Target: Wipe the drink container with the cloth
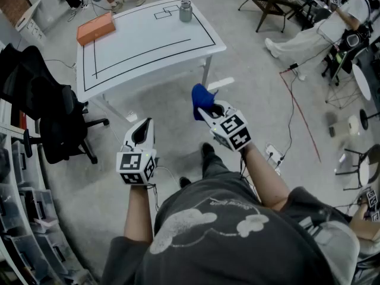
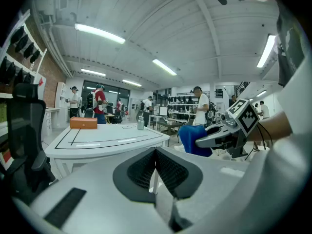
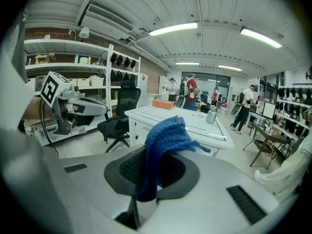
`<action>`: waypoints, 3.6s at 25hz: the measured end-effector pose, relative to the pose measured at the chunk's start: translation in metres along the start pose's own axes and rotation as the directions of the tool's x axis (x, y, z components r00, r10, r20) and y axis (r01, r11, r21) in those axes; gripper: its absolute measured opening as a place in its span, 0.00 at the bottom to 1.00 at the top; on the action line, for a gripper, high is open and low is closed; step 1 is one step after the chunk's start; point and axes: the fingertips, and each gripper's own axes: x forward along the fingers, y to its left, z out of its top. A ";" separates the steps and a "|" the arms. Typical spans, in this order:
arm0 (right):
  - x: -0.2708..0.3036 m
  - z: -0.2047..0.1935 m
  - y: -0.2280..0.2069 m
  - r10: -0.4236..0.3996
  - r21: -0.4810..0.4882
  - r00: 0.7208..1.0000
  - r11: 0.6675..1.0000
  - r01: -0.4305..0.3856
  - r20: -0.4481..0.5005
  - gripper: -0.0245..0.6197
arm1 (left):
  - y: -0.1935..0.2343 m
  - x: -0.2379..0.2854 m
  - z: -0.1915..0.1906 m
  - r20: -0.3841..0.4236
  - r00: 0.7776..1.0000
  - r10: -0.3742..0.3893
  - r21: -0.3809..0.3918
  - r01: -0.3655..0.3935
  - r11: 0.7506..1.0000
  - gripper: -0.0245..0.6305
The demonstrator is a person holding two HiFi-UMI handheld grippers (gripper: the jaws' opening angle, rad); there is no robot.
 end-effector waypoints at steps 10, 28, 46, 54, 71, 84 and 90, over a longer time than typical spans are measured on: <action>-0.010 -0.007 0.009 0.006 -0.014 1.000 1.000 -0.007 -0.004 0.11 | -0.016 -0.002 -0.009 -0.016 1.000 -0.024 0.012 0.024 1.000 0.04; 0.008 -0.032 -0.029 0.004 0.086 1.000 0.996 -0.003 -0.012 0.11 | -0.012 0.034 -0.025 -0.088 0.996 -0.017 -0.032 0.014 0.999 0.04; 0.096 0.005 -0.293 0.054 0.123 0.997 0.991 -0.061 0.058 0.11 | 0.012 0.275 0.051 -0.114 0.991 0.068 0.024 -0.066 0.998 0.04; 0.119 0.009 -0.358 0.084 0.128 0.994 0.987 -0.093 0.077 0.11 | 0.023 0.320 0.069 -0.101 0.983 0.155 -0.010 -0.157 0.988 0.04; 0.181 0.044 -0.424 0.031 0.137 0.998 0.990 -0.038 0.050 0.11 | 0.076 0.429 0.104 -0.083 0.994 0.069 0.014 -0.068 0.998 0.04; 0.266 0.108 -0.490 -0.059 0.126 0.998 0.990 0.056 0.019 0.11 | 0.153 0.537 0.152 -0.055 0.996 -0.070 0.024 0.072 0.997 0.04; 0.292 0.117 -0.507 -0.091 0.127 0.996 0.988 0.091 -0.007 0.11 | 0.154 0.579 0.149 -0.084 0.979 -0.185 0.025 0.188 0.982 0.05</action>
